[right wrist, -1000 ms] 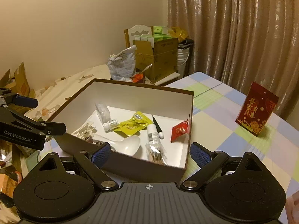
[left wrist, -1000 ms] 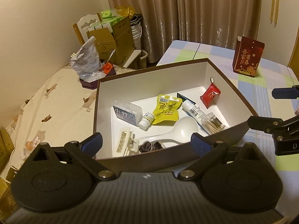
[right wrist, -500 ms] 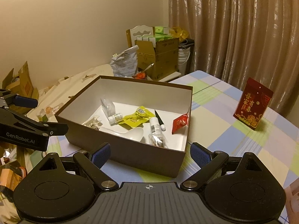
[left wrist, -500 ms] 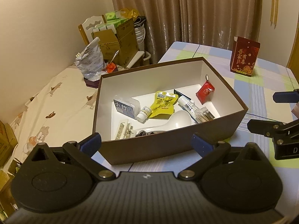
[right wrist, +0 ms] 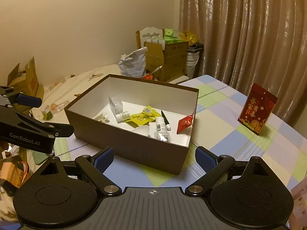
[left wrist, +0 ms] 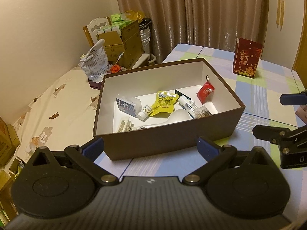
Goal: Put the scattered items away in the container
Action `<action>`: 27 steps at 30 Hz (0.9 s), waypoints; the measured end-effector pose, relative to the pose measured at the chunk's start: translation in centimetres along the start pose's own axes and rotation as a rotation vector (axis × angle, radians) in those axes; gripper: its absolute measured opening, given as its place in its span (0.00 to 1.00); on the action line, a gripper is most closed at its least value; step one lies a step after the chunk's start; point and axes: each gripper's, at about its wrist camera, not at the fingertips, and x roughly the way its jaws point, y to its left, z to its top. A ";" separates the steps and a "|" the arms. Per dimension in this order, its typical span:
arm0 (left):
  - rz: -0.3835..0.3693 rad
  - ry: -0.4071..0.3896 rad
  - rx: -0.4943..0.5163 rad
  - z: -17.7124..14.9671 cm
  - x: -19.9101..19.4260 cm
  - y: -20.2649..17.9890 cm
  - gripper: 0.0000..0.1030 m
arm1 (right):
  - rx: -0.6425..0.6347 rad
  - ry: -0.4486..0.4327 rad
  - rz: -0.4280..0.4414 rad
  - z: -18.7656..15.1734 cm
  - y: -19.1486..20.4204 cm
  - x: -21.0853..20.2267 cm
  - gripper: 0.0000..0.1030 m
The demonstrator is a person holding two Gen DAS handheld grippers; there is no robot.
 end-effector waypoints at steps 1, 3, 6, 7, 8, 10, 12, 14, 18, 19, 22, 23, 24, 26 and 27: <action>0.001 0.001 -0.001 -0.1 -0.1 -0.1 0.99 | -0.003 0.000 0.002 -0.1 0.0 -0.2 0.94; 0.002 0.004 -0.003 -0.4 -0.4 -0.4 0.99 | -0.011 -0.001 0.005 -0.4 0.1 -0.6 0.94; 0.005 0.005 0.000 -0.7 -0.9 -0.9 0.99 | -0.020 -0.004 0.006 -0.7 0.1 -1.1 0.94; 0.006 0.004 0.000 -0.8 -1.0 -1.0 0.99 | -0.022 -0.005 0.007 -0.7 0.1 -1.3 0.94; 0.007 0.004 -0.001 -0.8 -1.2 -1.1 0.99 | -0.024 -0.005 0.010 -0.8 0.1 -1.4 0.94; 0.009 0.005 -0.002 -1.0 -1.5 -1.5 0.99 | -0.028 -0.007 0.012 -1.1 0.1 -1.6 0.94; 0.011 0.007 0.000 -1.3 -1.7 -1.8 0.99 | -0.026 -0.007 0.013 -1.2 0.0 -1.7 0.94; 0.014 0.009 0.003 -1.5 -1.9 -2.3 0.99 | -0.026 -0.007 0.017 -1.5 -0.1 -2.0 0.94; 0.019 0.010 0.006 -1.8 -2.2 -3.0 0.99 | -0.027 -0.009 0.018 -1.8 -0.3 -2.5 0.94; 0.020 0.009 0.007 -1.9 -2.3 -3.2 0.99 | -0.026 -0.010 0.019 -1.9 -0.4 -2.6 0.94; 0.022 0.006 0.011 -2.0 -2.6 -3.7 0.99 | -0.021 -0.012 0.020 -2.1 -0.6 -2.8 0.94; 0.023 0.005 0.012 -2.1 -2.7 -3.9 0.99 | -0.019 -0.012 0.020 -2.2 -0.7 -2.9 0.94; 0.025 0.005 0.013 -2.1 -2.7 -4.0 0.99 | -0.017 -0.013 0.020 -2.2 -0.7 -2.9 0.94; 0.037 0.003 0.017 -2.1 -2.7 -4.3 0.99 | -0.014 -0.014 0.021 -2.4 -0.9 -2.9 0.94; 0.045 0.002 0.020 -2.1 -2.7 -4.4 0.99 | -0.012 -0.013 0.020 -2.4 -1.0 -2.9 0.94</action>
